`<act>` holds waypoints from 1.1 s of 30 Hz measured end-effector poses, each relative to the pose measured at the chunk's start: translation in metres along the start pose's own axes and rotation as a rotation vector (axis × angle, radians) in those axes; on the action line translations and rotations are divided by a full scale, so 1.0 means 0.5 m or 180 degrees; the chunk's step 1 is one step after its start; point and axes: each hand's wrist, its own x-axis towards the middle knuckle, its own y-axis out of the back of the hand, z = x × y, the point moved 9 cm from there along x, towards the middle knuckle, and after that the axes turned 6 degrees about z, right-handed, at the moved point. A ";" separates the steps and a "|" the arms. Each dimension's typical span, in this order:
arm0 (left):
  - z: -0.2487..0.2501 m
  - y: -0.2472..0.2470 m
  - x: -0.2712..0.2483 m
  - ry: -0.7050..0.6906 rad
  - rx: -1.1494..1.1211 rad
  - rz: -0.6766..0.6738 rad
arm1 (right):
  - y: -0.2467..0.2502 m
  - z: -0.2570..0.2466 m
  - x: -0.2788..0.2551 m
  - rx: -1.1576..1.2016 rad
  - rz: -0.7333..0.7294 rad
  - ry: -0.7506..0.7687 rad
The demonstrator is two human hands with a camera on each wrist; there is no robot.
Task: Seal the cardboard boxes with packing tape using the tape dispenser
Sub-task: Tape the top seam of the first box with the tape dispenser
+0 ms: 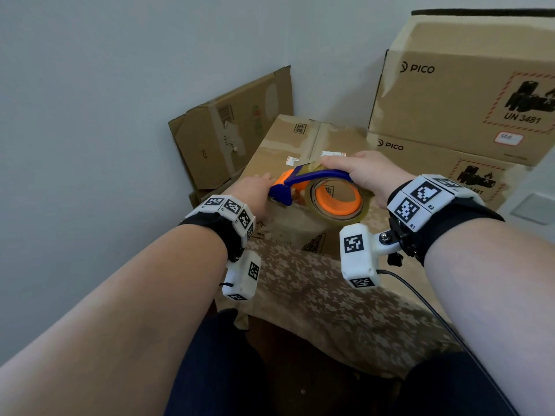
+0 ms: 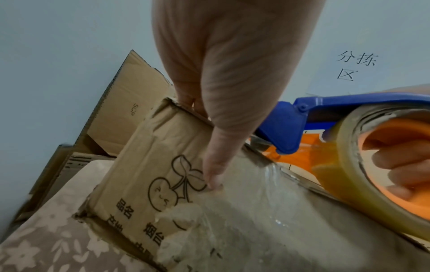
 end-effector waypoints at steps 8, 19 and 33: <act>0.005 0.000 0.013 0.0146 0.0012 0.0017 | 0.032 0.000 -0.002 -0.0187 -0.0316 0.0333; 0.010 -0.028 0.040 0.0129 0.0144 -0.0080 | 0.120 0.033 0.023 -0.0545 -0.0315 0.0577; 0.008 -0.034 0.042 0.0167 -0.0153 0.0318 | 0.130 0.044 0.053 -0.0938 -0.0296 0.0628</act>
